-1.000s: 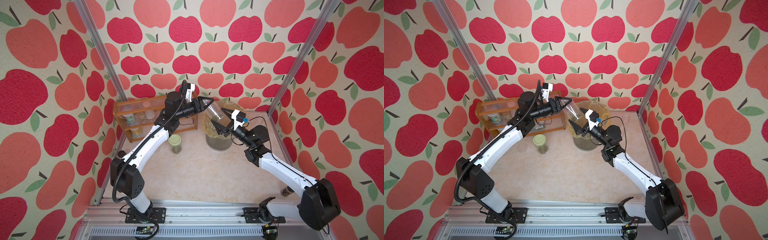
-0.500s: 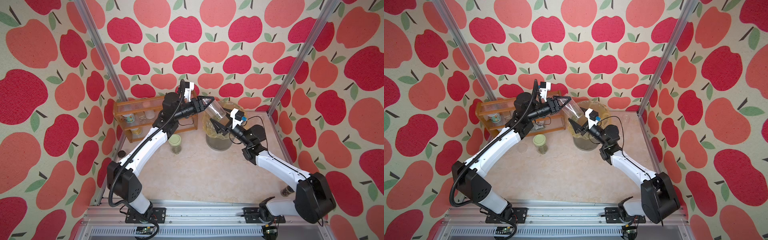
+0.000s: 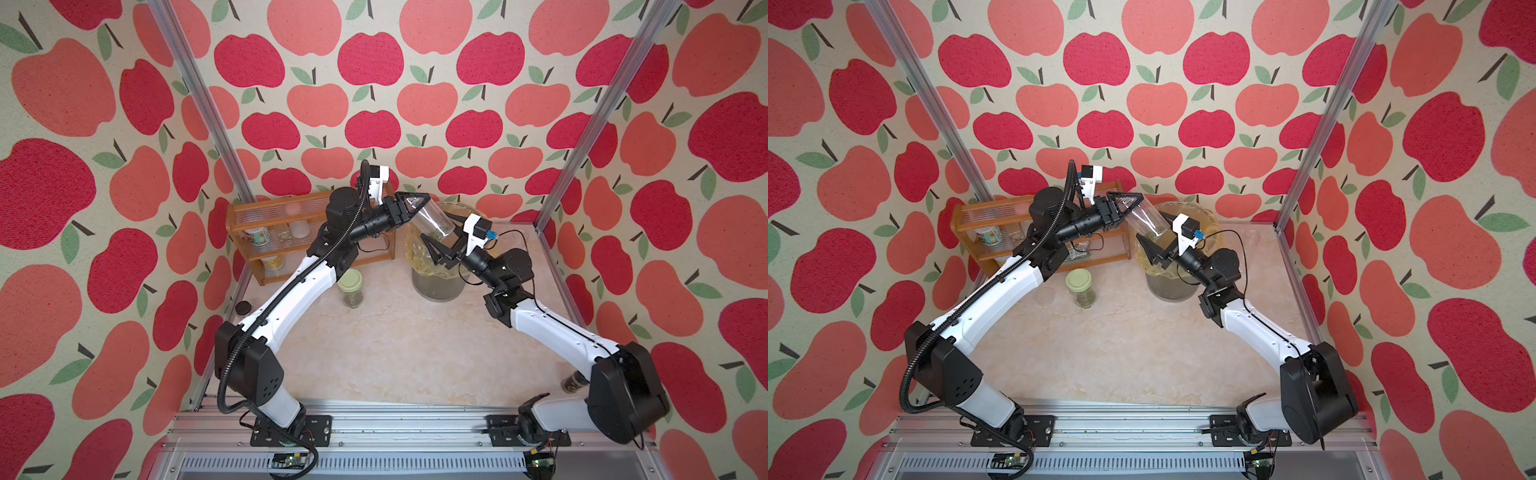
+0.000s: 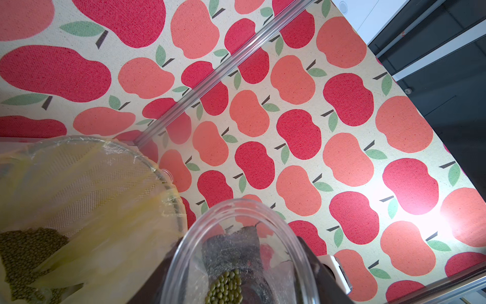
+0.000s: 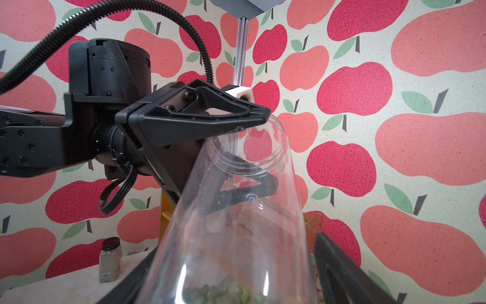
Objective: Empty moldy mung beans from jars
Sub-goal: Pour the moldy mung beans from the jar into the trash bin.
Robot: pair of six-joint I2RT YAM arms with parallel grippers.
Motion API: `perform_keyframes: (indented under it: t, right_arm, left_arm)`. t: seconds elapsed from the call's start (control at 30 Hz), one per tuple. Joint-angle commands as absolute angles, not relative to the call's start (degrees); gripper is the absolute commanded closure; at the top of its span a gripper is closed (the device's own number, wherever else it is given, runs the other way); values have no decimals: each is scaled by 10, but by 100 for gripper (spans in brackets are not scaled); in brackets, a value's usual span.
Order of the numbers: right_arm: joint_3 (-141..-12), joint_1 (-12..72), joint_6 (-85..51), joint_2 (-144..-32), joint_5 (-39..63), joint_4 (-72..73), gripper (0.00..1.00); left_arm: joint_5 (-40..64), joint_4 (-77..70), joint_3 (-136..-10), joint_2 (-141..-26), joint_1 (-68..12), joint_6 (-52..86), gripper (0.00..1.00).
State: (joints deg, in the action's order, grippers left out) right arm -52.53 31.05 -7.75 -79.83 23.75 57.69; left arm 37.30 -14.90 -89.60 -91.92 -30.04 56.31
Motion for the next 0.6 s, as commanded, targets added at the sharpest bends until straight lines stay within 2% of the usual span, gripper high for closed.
perform_keyframes:
  t: [0.0, 0.27, 0.47, 0.57]
  right_arm:
    - [-549, 306, -103, -811, 235, 609, 16]
    - [-560, 306, -116, -822, 241, 614, 19]
    - [-565, 306, -120, -824, 243, 614, 33]
    - [-568, 306, -123, -826, 252, 615, 34]
  left_arm:
    - [391, -171, -895, -926, -309, 577, 59]
    - [392, -174, -889, -931, -308, 584, 59]
    - [396, -182, -886, -941, -306, 597, 60]
    - [397, -180, -883, -947, -305, 601, 60]
